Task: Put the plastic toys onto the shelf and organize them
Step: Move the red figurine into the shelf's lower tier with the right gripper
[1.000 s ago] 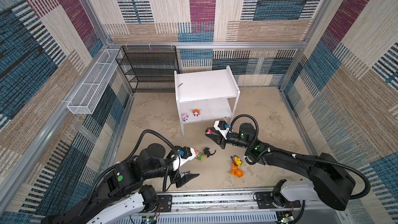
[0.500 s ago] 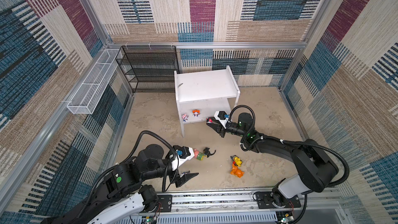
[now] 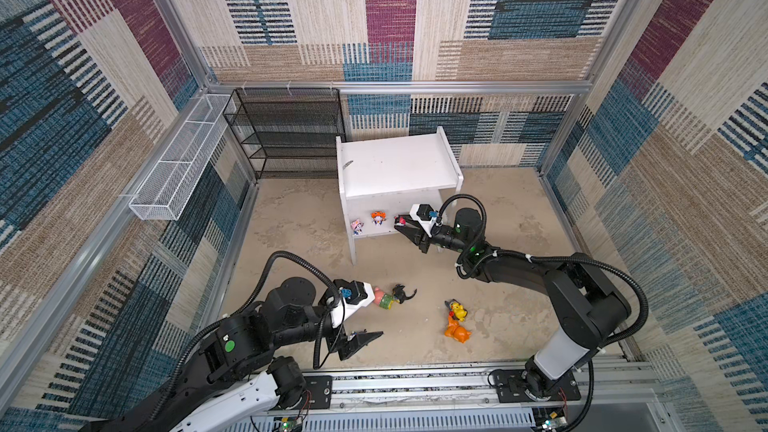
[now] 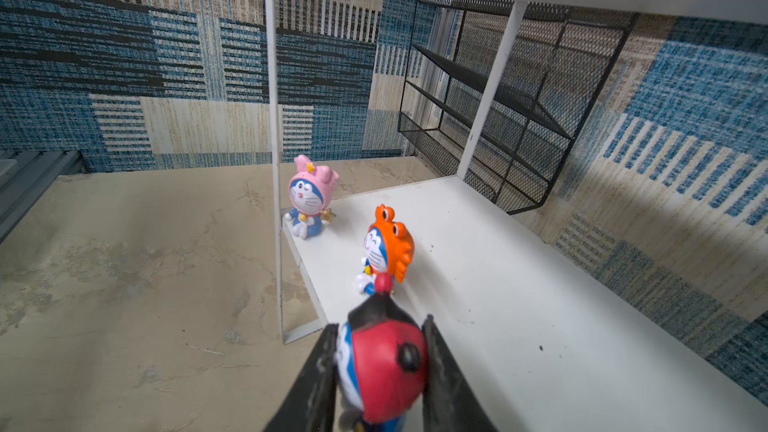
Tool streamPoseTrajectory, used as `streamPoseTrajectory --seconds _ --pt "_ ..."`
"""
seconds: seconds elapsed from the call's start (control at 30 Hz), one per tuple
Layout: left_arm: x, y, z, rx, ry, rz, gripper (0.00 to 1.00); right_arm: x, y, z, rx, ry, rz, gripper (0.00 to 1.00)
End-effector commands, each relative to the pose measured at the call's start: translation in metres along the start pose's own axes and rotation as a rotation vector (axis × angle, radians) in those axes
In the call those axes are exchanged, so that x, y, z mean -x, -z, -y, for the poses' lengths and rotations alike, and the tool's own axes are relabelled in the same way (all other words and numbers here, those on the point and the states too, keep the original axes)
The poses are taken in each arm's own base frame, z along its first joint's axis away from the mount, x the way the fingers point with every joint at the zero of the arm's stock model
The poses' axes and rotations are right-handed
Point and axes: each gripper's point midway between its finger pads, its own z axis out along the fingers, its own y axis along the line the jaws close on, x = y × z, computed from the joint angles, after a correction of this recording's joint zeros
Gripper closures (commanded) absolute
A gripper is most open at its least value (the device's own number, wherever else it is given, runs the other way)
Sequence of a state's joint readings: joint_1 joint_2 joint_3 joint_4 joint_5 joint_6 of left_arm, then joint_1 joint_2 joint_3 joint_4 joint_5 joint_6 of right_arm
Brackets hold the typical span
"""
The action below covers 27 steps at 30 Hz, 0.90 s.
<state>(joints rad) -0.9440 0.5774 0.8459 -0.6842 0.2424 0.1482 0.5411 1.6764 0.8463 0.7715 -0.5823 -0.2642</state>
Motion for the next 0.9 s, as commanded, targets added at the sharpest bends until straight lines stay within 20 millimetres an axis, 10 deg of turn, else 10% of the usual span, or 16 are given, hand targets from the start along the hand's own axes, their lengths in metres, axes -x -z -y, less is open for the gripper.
streamPoseTrajectory --seconds 0.0,0.87 --pt "0.007 -0.001 -0.001 -0.002 0.011 0.029 0.07 0.009 -0.001 0.01 -0.03 0.005 0.037 0.71" --pt "0.009 -0.004 -0.036 0.161 0.04 0.031 0.01 -0.009 -0.007 0.024 -0.06 -0.042 -0.002 0.69"
